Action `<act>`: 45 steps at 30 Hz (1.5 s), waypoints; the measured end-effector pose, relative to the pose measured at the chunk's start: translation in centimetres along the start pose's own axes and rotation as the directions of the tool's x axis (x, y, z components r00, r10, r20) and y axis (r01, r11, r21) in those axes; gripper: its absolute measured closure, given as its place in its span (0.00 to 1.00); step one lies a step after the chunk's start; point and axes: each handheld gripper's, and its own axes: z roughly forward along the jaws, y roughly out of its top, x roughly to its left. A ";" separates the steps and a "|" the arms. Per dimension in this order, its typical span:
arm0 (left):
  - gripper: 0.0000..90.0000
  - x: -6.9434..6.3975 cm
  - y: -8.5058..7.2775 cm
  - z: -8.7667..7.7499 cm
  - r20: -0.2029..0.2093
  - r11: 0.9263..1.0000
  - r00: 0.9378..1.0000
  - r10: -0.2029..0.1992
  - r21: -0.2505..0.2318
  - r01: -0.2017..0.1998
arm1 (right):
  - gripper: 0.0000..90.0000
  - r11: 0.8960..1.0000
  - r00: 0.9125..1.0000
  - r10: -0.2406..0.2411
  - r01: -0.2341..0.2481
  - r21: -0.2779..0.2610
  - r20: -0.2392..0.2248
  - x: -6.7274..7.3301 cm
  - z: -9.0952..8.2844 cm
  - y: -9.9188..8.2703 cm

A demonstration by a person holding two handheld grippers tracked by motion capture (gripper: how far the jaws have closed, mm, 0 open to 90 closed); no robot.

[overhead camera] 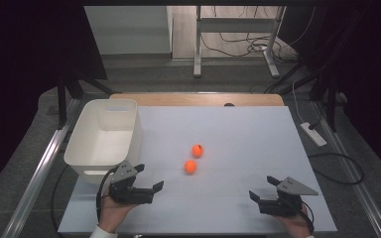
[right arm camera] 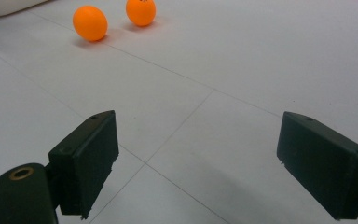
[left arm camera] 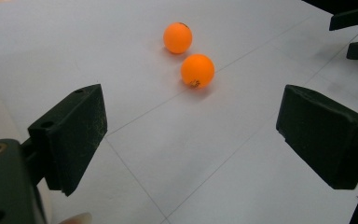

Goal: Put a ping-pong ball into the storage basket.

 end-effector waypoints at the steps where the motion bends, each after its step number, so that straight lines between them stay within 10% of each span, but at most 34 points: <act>1: 0.10 0.0 0.1 0.1 0.001 1.000 1.000 0.000 0.001 0.000 | 0.14 1.000 1.000 -0.001 0.001 0.000 0.001 0.0 0.0 0.0; 45: 0.11 -2.3 3.9 3.8 0.021 0.993 0.996 0.086 0.074 -0.087 | 0.14 1.000 1.000 0.004 -0.004 -0.006 0.010 -0.1 0.0 0.0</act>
